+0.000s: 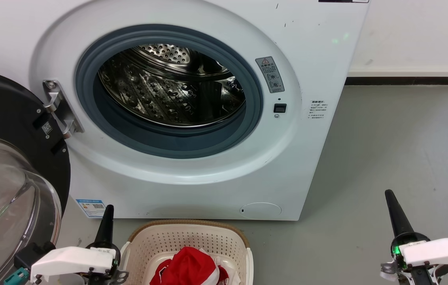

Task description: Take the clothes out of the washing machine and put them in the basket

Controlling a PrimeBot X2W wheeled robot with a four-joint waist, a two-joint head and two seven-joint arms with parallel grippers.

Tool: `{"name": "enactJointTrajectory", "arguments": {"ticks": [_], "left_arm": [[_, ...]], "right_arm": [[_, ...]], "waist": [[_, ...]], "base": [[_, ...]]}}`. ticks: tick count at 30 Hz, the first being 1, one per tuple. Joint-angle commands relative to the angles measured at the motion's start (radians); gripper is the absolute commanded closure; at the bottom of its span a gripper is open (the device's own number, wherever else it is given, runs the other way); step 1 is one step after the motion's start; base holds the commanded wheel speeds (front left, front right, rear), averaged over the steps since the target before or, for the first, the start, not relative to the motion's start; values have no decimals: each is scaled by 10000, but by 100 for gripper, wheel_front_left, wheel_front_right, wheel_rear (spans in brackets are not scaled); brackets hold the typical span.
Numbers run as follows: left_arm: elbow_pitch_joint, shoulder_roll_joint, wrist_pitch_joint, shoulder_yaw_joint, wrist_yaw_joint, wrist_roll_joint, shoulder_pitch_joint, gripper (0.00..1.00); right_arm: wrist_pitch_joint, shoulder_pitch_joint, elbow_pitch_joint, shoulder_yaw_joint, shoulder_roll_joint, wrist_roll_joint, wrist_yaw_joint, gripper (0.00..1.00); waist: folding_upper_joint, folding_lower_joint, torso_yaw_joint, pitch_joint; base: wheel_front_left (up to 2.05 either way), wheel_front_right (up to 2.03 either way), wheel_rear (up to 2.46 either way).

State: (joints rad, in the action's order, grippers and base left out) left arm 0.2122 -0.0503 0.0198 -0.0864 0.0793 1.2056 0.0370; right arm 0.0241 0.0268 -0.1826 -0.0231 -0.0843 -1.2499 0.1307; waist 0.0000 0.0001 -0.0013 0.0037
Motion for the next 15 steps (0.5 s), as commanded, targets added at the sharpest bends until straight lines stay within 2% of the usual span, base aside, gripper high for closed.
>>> {"name": "enactJointTrajectory", "arguments": {"ticks": [1,15], "left_arm": [[-34,-2,59,-53,82,261,219,100],[98,-1,384,-130,240,1584,415,100]], "right_arm": [[-78,277,3,-47,-46,-275,2,100],[-426,459,-215,-195,-22,-1568,1,100]], "waist": [[0,-1,1,0],[0,-1,4,-2]], "base": [[0,0,0],[0,0,0]]}}
